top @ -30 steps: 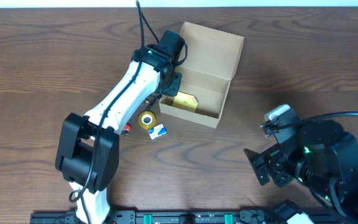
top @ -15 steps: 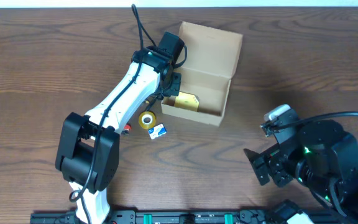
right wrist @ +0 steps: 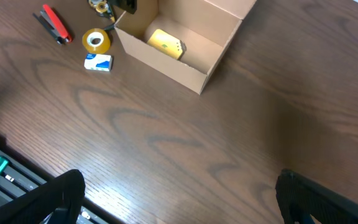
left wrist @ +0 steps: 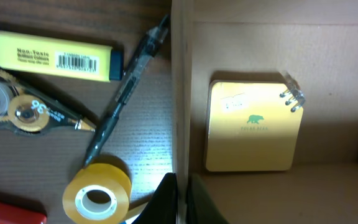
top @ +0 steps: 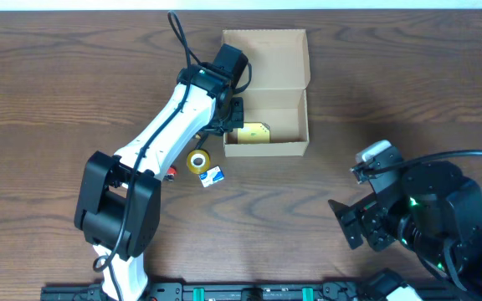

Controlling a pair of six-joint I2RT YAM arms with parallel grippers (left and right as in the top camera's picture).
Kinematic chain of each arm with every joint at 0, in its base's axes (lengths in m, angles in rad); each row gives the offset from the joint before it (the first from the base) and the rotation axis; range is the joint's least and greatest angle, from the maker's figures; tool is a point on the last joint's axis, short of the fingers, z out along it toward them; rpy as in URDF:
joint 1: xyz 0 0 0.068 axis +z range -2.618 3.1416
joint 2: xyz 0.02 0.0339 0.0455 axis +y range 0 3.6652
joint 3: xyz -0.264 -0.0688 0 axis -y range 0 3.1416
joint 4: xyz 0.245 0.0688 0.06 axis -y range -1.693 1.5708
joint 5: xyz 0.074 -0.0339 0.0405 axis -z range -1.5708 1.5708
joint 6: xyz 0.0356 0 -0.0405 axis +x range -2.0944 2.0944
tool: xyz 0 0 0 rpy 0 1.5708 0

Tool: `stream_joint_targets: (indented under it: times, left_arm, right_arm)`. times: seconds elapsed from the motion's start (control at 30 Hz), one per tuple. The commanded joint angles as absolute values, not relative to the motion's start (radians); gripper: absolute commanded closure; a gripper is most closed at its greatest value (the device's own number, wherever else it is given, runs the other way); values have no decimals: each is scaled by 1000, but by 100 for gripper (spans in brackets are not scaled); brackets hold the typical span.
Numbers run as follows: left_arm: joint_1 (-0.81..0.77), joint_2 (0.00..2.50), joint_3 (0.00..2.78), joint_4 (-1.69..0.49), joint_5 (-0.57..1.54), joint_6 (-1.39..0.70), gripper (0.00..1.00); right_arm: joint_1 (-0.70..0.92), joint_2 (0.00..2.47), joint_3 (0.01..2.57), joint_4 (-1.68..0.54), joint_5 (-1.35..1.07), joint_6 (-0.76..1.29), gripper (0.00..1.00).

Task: Pack container
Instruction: 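Raise the left gripper out of the box, then move the left gripper toward the highlighter and correction tape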

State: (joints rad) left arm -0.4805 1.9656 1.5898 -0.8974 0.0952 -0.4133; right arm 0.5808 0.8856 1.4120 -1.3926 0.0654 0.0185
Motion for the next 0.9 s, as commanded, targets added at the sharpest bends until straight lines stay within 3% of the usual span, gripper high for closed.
stream_joint_targets:
  times: [0.0, 0.03, 0.1, 0.13, 0.17, 0.47, 0.73, 0.87]
  left_arm:
    - [-479, 1964, 1584, -916, 127, -428, 94]
    - [-480, 1964, 1584, -915, 128, -428, 85]
    - [-480, 1964, 1584, -915, 128, -428, 42]
    - [-480, 1964, 1584, -914, 128, -427, 11]
    - [-480, 1964, 1584, -911, 128, -427, 5]
    - [-476, 1910, 1665, -912, 104, -335, 5]
    - [-462, 1769, 1713, -920, -182, -260, 5]
    - [-417, 1734, 1713, -920, -228, -275, 5]
  right_arm:
    - [565, 884, 1411, -1393, 63, 33, 1]
    - [565, 884, 1411, -1393, 63, 33, 1]
    - [565, 884, 1411, -1393, 62, 33, 1]
    - [565, 884, 1411, -1393, 62, 33, 1]
    - [565, 884, 1411, -1393, 63, 33, 1]
    - [565, 884, 1411, -1393, 62, 33, 1]
    - [565, 884, 1411, -1393, 62, 33, 1]
    - [565, 884, 1411, -1393, 62, 33, 1]
